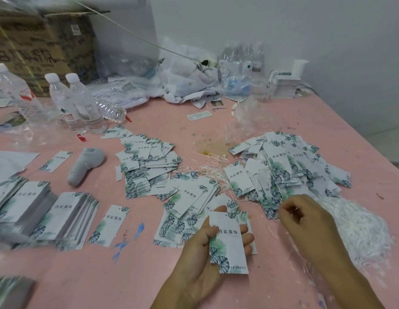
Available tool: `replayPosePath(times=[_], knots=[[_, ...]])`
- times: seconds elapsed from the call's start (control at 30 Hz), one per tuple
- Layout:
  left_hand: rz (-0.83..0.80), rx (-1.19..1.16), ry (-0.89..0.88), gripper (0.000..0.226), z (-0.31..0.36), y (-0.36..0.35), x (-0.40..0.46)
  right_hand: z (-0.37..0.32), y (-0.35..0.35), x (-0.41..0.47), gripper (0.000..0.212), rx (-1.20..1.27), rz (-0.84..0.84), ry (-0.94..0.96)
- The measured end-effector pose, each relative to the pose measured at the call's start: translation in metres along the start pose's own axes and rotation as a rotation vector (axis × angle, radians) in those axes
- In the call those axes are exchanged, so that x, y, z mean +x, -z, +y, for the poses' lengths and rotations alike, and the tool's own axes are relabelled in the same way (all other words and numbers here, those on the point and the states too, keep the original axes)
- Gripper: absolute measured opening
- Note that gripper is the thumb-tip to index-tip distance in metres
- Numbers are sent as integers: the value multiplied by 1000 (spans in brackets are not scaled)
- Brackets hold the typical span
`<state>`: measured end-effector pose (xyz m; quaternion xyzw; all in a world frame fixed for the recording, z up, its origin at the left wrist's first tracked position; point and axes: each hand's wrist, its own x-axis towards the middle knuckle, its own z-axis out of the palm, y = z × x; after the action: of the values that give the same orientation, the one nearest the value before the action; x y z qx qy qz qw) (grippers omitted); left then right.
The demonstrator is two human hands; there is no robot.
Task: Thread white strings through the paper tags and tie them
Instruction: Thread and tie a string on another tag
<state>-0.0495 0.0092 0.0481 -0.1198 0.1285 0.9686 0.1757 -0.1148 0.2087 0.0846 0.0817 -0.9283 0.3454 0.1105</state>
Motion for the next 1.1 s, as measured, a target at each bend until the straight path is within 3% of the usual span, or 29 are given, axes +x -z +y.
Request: replayPosePath(times=[0.1, 0.33, 0.47, 0.57, 0.63, 0.73, 0.93, 1.1], knots=[[11, 66, -9, 47, 0, 2, 1, -4, 8, -1, 25, 136, 86, 61], [39, 83, -20, 50, -1, 2, 1, -8, 24, 7, 21, 356, 301, 8], [22, 58, -22, 47, 0, 3, 2, -26, 45, 22, 4, 477, 462, 97], [27, 94, -36, 49, 0, 5, 3, -45, 71, 40, 33, 660, 522, 181], [36, 125, -49, 48, -1, 4, 3, -62, 89, 48, 39, 831, 460, 205], [57, 201, -70, 46, -1, 3, 2, -78, 94, 48, 10, 1002, 220, 205], [131, 394, -215, 41, -4, 1, 0, -56, 6, 6, 23, 716, -266, -154], [201, 500, -338, 43, -7, 6, 2, -49, -41, -15, 19, 569, -326, -171]])
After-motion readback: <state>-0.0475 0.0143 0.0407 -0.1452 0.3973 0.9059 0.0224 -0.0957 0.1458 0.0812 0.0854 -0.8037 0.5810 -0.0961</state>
